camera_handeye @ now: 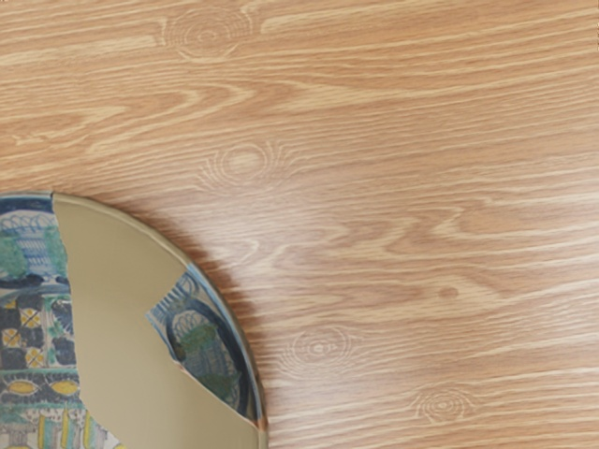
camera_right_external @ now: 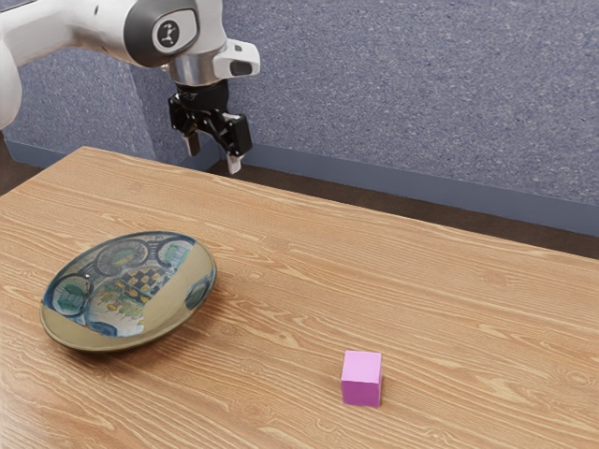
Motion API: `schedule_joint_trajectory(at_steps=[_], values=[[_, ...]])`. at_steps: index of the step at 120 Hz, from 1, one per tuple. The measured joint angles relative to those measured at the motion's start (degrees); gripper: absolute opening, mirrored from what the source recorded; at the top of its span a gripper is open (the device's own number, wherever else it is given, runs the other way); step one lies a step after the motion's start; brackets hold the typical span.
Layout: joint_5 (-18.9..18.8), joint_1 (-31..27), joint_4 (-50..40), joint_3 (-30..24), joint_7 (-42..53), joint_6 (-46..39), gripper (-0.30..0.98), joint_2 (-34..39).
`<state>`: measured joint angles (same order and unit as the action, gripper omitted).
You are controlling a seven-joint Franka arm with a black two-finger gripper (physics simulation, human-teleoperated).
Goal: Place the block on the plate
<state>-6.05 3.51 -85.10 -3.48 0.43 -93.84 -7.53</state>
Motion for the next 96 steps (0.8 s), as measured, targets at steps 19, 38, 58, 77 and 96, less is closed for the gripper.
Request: schedule_joint_trajectory(at_steps=[19,38,58,77,96], values=[[-0.07,0.80,-0.03,0.02,-0.19,-0.56,0.69,-1.83],[0.07,6.33,11.01,1.48,-3.04,-2.09,0.69,-15.25],[5.44,9.53,16.02,1.62,-9.47,-7.74,0.69,-26.29],[8.86,13.61,11.01,1.60,-19.88,-14.35,0.69,-28.09],[10.65,16.53,1.54,1.63,-28.98,-19.59,0.69,-27.24]])
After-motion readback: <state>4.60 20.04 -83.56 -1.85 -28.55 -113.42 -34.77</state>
